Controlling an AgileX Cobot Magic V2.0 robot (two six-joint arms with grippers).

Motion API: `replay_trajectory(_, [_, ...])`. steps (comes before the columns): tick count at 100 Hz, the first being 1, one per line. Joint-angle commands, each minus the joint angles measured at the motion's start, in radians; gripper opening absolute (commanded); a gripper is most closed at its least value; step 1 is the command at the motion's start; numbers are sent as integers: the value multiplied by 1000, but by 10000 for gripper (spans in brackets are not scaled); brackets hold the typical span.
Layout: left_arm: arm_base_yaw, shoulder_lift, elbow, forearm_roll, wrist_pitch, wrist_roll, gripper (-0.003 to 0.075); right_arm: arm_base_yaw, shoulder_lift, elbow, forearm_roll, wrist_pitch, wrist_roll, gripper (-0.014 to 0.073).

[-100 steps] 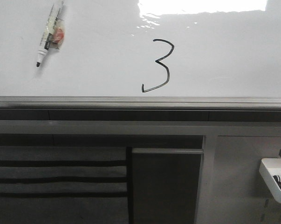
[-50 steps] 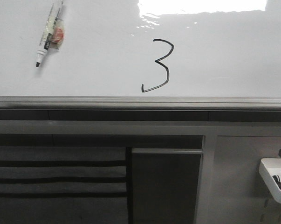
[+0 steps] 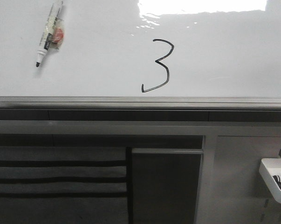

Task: Write number 3 on whiteboard

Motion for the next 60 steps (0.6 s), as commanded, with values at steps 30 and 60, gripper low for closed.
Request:
replay_trajectory(30, [2,-75,102,295,-150,-352,-18,-7,0,-24,-13,-75,-2,-67])
replay_trajectory(60, [4,-75,102,277,-150,-256,-18,-7,0,-24,-13,-75,-2,-67])
